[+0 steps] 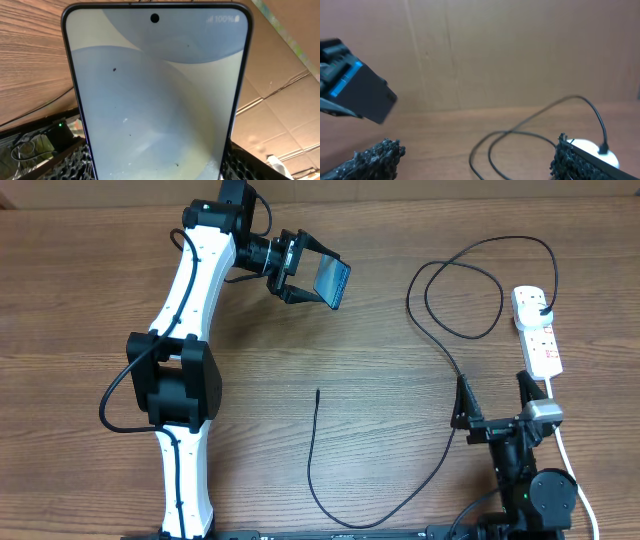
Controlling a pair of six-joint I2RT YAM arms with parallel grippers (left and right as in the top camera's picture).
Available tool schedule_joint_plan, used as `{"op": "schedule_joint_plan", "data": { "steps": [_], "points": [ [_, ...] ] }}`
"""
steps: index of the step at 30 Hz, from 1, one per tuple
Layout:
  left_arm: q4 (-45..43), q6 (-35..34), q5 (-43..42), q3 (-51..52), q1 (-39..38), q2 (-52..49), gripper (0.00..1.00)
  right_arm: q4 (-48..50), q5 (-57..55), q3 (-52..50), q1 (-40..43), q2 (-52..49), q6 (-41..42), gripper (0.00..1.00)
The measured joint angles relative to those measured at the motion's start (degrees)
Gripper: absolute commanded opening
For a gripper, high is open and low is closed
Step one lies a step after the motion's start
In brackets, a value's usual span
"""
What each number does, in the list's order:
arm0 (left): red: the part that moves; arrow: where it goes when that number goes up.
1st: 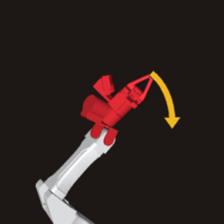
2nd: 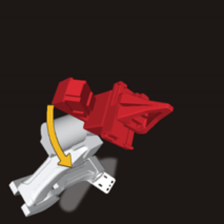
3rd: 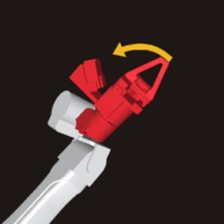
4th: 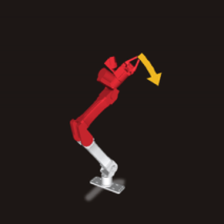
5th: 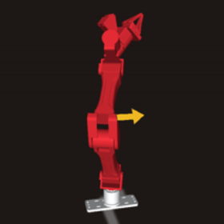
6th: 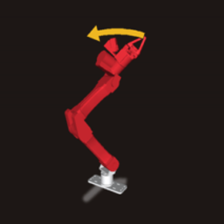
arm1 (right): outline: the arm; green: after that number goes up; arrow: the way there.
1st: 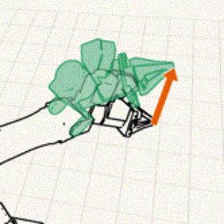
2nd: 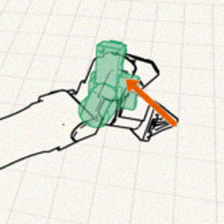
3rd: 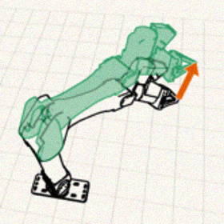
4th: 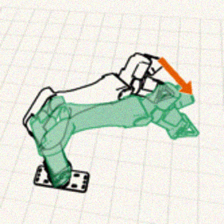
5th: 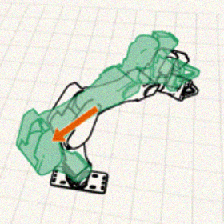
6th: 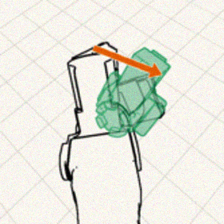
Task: Plug charger to phone and switch on socket
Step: 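Raise the right arm and swing the right gripper toward the cable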
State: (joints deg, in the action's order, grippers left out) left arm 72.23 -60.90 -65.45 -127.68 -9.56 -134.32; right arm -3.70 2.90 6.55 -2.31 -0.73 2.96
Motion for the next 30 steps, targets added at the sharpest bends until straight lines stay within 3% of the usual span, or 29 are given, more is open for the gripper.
{"op": "schedule_joint_plan", "data": {
  "steps": [11, 21, 30],
  "points": [
    [0.00, 0.00, 0.72, 0.00, 0.00, 0.00, 0.04, -13.29, 1.62, 10.38, 0.02, -5.31, 0.02, 1.00],
    [0.00, 0.52, 1.25, 0.00, 0.00, 0.00, 0.04, -16.81, 6.51, 22.29, 0.02, -25.57, 0.04, 1.00],
    [0.00, 0.92, 1.49, 0.00, 0.00, 0.00, 0.04, -21.64, 21.40, 34.95, 0.02, -49.64, 0.07, 1.00]
  ]
}}
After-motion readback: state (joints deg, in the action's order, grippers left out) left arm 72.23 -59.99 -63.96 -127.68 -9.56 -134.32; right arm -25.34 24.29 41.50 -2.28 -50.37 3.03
